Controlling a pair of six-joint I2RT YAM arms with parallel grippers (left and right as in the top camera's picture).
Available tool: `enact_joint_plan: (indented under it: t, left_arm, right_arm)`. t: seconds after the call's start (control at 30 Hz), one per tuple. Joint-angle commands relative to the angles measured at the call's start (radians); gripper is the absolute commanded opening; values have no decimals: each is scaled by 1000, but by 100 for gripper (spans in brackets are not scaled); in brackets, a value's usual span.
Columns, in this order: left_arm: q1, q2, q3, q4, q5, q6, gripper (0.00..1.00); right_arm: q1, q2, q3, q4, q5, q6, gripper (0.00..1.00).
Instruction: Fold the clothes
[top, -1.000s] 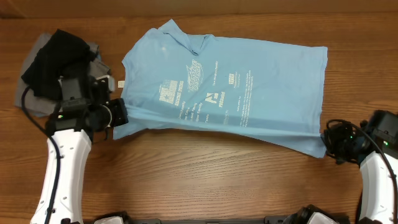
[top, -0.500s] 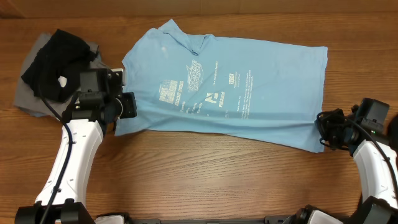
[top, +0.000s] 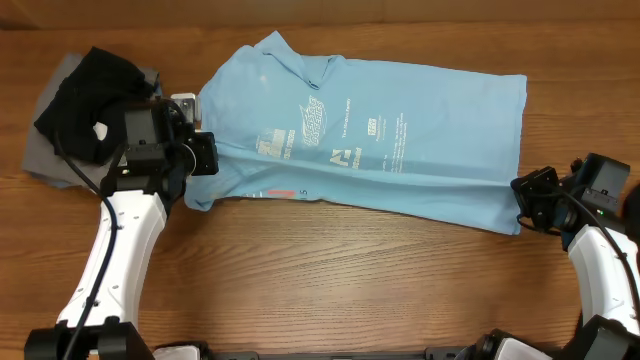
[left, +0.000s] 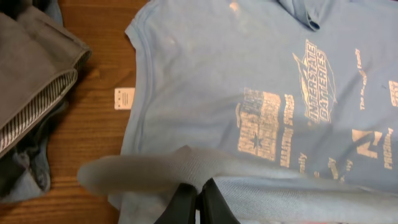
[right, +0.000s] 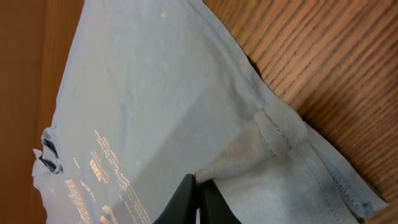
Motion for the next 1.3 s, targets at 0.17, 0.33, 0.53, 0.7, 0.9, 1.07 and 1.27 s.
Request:
enact_joint_plan:
  t: [0.17, 0.33, 0.53, 0.7, 0.9, 1.07, 1.27]
  left_arm:
    - [-2, 103, 27, 60, -22, 26, 4]
    - [-2, 124, 27, 85, -19, 25, 4]
    - [-2, 124, 27, 86, -18, 22, 25]
    - [7, 121, 54, 37, -18, 6, 56]
    - [67, 122, 189, -251, 35, 6, 62]
    - [64, 130, 188, -470, 74, 5, 62]
    - [58, 152, 52, -465, -52, -88, 62]
  right_arm:
    - [4, 29, 24, 22, 17, -4, 5]
    - [5, 78, 24, 30, 12, -4, 5]
    - [5, 95, 24, 38, -13, -25, 19]
    - [-7, 90, 41, 16, -75, -118, 45]
    - [-58, 43, 113, -169, -146, -169, 51]
    - [-45, 14, 125, -309, -190, -222, 54]
    - [16, 14, 122, -441, -181, -248, 48]
